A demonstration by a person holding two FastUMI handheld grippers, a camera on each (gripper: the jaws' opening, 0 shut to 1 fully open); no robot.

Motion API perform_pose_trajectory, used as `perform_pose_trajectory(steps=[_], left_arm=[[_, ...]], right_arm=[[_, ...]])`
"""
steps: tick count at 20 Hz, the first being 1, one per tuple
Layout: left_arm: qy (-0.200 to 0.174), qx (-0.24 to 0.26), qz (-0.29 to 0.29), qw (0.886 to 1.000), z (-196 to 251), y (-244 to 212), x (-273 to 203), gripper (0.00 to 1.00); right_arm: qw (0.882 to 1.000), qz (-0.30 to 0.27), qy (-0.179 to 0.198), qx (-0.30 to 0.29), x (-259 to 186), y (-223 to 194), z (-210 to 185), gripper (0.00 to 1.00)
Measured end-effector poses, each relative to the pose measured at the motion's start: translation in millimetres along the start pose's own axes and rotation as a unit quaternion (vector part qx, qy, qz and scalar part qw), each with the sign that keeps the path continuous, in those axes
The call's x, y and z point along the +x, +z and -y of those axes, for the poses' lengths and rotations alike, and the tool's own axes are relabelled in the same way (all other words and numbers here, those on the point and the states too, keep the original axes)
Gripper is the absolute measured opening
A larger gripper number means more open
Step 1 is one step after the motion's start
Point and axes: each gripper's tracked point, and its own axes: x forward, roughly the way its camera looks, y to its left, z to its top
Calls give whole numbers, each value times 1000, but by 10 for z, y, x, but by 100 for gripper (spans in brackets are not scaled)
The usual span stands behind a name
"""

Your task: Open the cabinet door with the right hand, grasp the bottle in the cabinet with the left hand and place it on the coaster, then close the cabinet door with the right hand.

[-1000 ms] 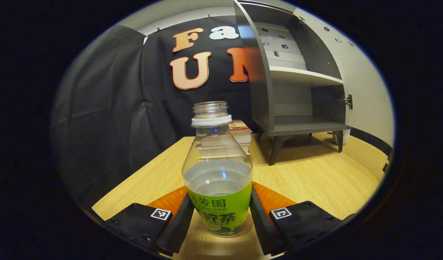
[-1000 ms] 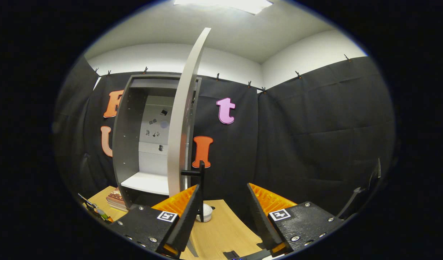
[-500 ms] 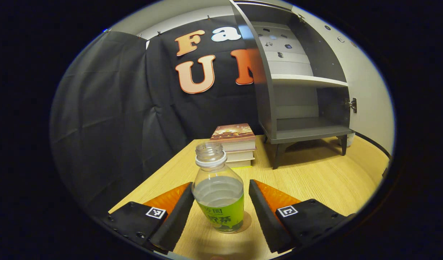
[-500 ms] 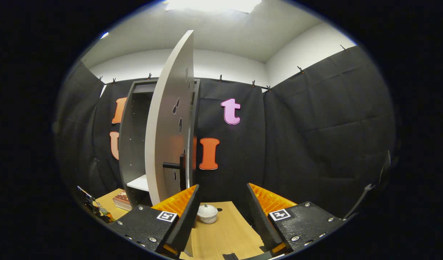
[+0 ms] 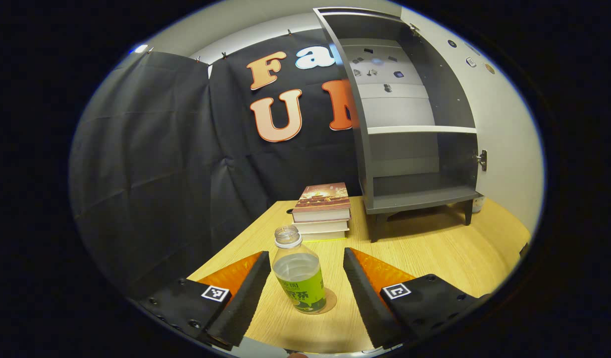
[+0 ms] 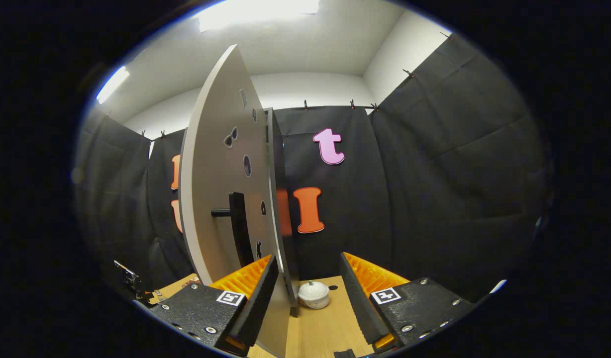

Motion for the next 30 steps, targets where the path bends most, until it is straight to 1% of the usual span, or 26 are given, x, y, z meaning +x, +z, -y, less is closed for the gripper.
perform_pose_trajectory(steps=[3,5,6,7,9,11,13,15,17,20,23,26,30], left_arm=[[4,-4,7,1000,69,141,-162,96],[6,4,13,1000,115,221,-247,96],[8,7,18,1000,130,275,-294,96],[11,9,22,1000,149,324,-343,96],[12,9,29,999,220,415,-410,96],[7,12,40,999,334,542,-471,96],[1,13,49,999,439,675,-496,96],[-4,-20,37,999,516,728,-546,96],[-6,-47,43,998,506,893,-570,96],[-10,-47,59,997,403,1160,-567,96],[-28,-47,80,995,363,1445,-448,96],[-51,-46,105,992,345,1727,-334,96],[-73,-45,129,988,292,1967,-216,96]], right_arm=[[999,1,51,13,60,-5,-193,77],[998,3,68,0,60,-4,-206,77],[997,2,78,0,68,-2,-218,82],[996,-2,93,-1,55,-7,-269,76],[991,3,130,-17,31,51,-376,74],[987,-3,158,-31,29,3,-426,72],[984,-13,176,-17,17,-47,-506,72],[981,-36,192,8,25,-94,-577,72],[978,-42,205,7,59,-94,-666,72],[977,-44,211,10,131,-95,-809,72],[977,-45,206,24,119,-92,-828,72],[979,-47,198,20,125,-105,-816,72],[976,-55,210,20,117,-131,-903,72]])
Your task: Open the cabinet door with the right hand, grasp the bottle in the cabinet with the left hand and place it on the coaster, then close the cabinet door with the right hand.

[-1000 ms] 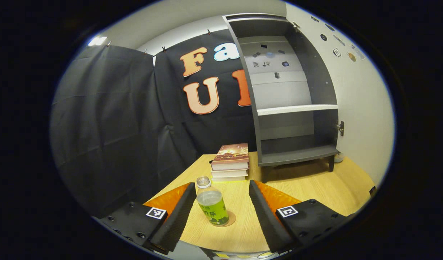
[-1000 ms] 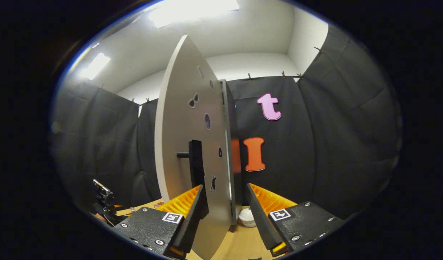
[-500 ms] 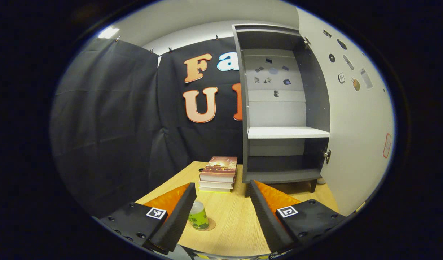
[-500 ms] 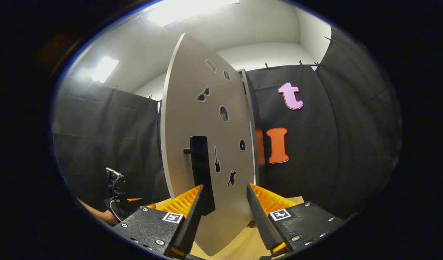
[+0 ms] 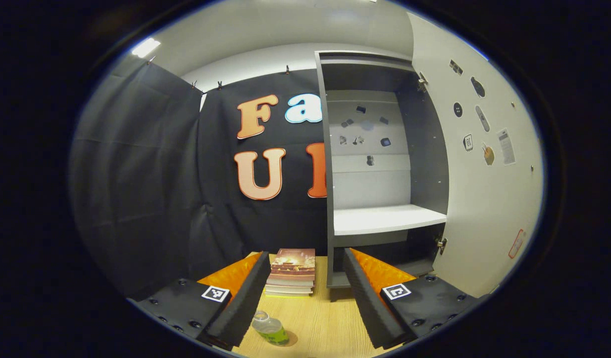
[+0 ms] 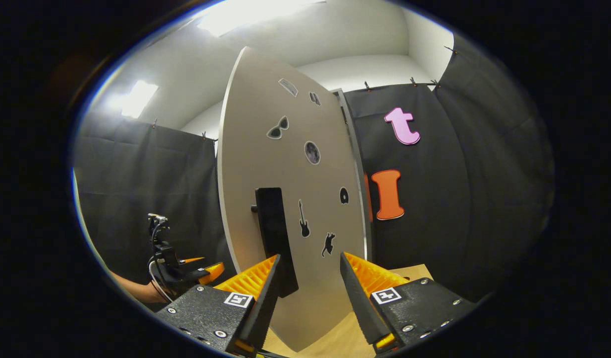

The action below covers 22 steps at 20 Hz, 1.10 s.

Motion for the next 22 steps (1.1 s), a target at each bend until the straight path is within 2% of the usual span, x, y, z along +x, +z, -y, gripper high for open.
perform_pose_trajectory(steps=[5,10,13,14,15,20,21,22], left_arm=[[-18,-4,11,1000,-124,71,200,96],[-12,-9,0,1000,-382,-52,370,96],[-5,-10,-2,1000,-556,-93,456,96],[-3,-12,-3,1000,-618,-125,489,96],[-1,-14,-6,1000,-675,-151,515,96],[9,-17,-23,1000,-980,-323,633,96],[12,-15,-26,999,-1041,-355,656,96],[16,-8,-36,999,-1122,-422,669,96]], right_arm=[[1000,-2,26,-2,19,-15,-105,72],[999,-6,51,2,72,-25,-201,74],[998,-11,54,-1,127,-42,-217,74],[998,-14,57,-2,150,-61,-235,82],[998,-17,58,-4,178,-74,-235,74],[998,-35,51,-14,248,-158,-229,77],[998,-34,48,-11,267,-158,-231,82],[998,-33,48,-4,289,-158,-248,78]])
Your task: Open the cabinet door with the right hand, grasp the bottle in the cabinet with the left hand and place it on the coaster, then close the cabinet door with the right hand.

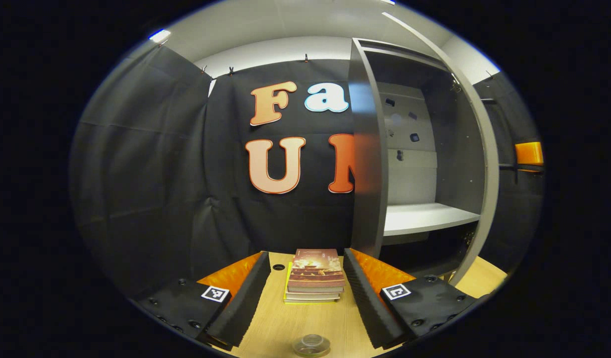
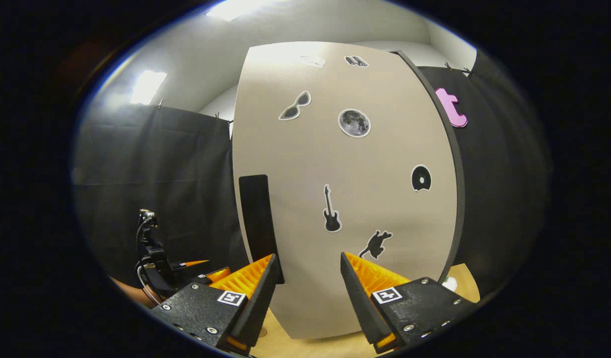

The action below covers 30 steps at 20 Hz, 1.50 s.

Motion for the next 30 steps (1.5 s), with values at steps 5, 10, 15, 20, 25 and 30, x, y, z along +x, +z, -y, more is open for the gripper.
perform_pose_trajectory(steps=[5,10,15,20,25,30], left_arm=[[24,-11,-21,999,-349,-152,33,96],[33,-12,-10,999,-487,-60,62,96],[23,-6,8,1000,-422,207,46,96],[8,-21,24,999,-264,527,50,96],[-5,-46,35,998,-110,956,13,96],[-37,-62,63,995,158,1512,-54,97]], right_arm=[[1000,-1,6,9,133,-12,-89,78],[999,-1,-21,-30,208,3,-140,78],[996,2,-57,-70,272,27,-166,78],[993,0,-77,-88,319,23,-170,78],[993,11,-81,-80,250,158,-103,78],[987,25,-122,-99,-275,421,105,78]])
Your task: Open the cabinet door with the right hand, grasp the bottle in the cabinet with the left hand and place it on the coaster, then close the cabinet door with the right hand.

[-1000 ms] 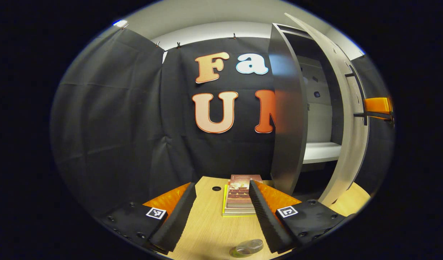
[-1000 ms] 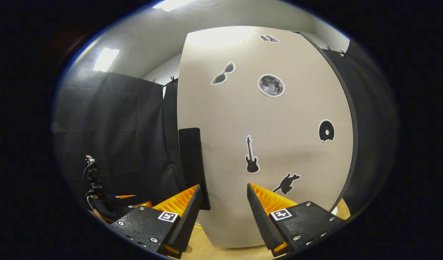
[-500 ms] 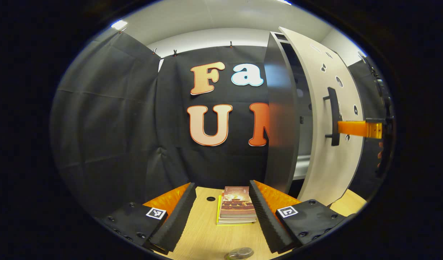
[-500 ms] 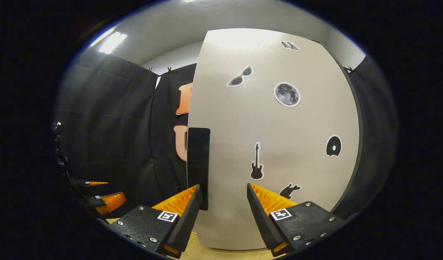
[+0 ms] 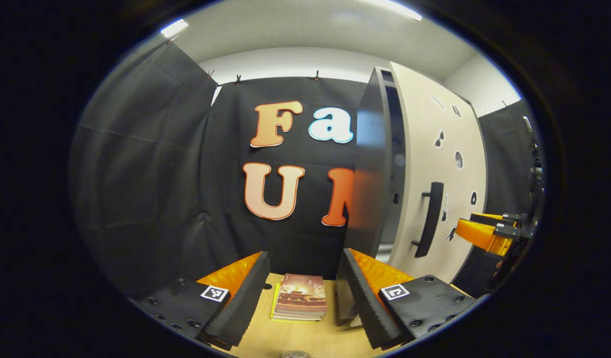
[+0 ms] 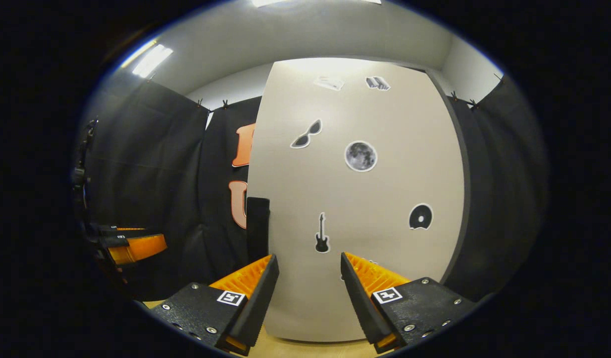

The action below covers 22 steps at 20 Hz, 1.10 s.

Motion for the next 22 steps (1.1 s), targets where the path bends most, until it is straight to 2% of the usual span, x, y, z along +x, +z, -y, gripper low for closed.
perform_pose_trajectory(steps=[2,3,8,13,18,22], left_arm=[[-17,3,14,1000,192,199,-16,94],[-26,5,18,1000,291,279,-22,96],[-47,12,42,998,674,694,-146,95],[-61,5,52,997,958,979,-292,94],[-65,-2,62,996,1154,1212,-447,93],[-65,-5,71,995,1307,1353,-630,93]], right_arm=[[1000,4,-21,-3,-224,113,183,78],[999,4,-32,-5,-336,157,277,78],[996,20,-82,-15,-859,463,721,87],[993,24,-113,-32,-1240,586,981,91],[992,38,-118,-37,-1527,802,1067,92],[993,54,-102,-41,-1674,974,1067,92]])
